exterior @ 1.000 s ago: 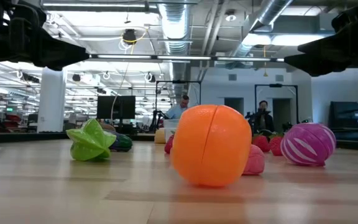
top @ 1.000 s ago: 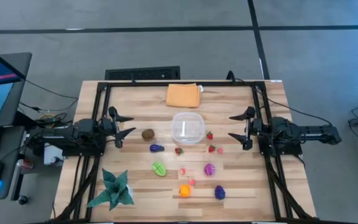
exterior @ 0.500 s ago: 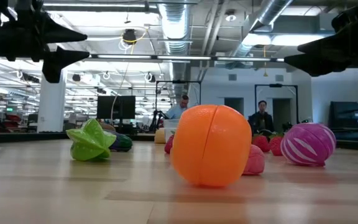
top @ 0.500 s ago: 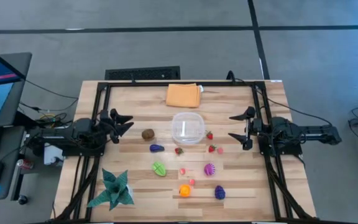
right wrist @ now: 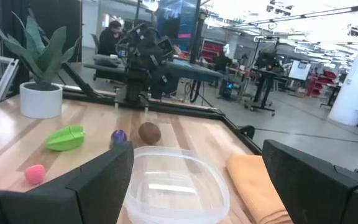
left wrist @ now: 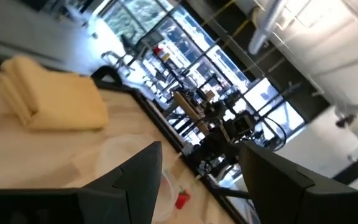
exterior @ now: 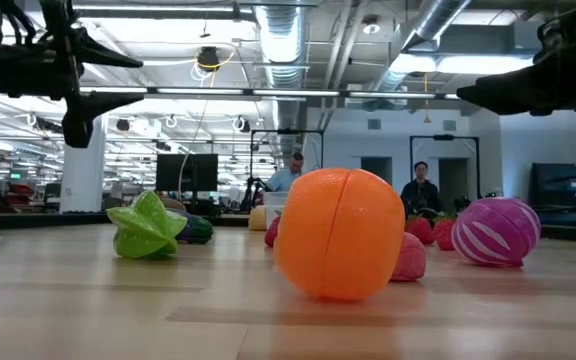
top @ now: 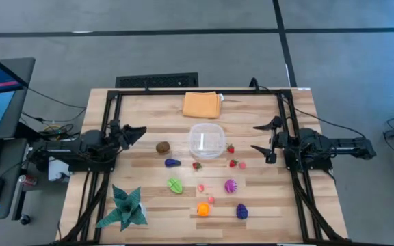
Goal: Pick and placing Produce into tupperware
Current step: Put the brown kiwi into the transparent container
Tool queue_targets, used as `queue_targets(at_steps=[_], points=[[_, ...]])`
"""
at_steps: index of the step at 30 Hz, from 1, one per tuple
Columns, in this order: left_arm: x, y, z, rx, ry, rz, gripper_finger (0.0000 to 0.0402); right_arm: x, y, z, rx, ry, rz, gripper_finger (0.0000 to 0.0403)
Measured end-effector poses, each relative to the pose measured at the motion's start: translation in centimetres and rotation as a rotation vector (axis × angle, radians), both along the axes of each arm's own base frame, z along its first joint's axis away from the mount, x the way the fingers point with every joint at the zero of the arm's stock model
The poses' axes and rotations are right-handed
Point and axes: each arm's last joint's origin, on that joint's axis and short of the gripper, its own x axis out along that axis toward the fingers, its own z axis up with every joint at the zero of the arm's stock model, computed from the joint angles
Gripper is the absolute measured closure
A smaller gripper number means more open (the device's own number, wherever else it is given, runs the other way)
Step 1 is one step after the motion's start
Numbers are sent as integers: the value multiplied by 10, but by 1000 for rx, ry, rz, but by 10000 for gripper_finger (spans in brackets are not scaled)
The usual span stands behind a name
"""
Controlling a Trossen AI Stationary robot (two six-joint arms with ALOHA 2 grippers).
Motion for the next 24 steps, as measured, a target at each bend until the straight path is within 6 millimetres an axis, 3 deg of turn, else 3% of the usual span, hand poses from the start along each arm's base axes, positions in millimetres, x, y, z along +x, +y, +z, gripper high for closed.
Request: queue_targets(at_steps=[4,9,12,17,24], points=[[0,1,-3,-46,15,42,198,0,0,1,49,-14,4,22],[-1,3,-3,-14,31,101,198,0,3,6,701,-139,90,22],[-1,3,-3,56,66,138,198,0,3,7,983,-179,108,22],[-1,4,-3,196,134,156,198,-1,2,9,1209,-254,88,22],[1,-1,1,441,343,-30,198,-1,1,9,1311,-276,102,22]])
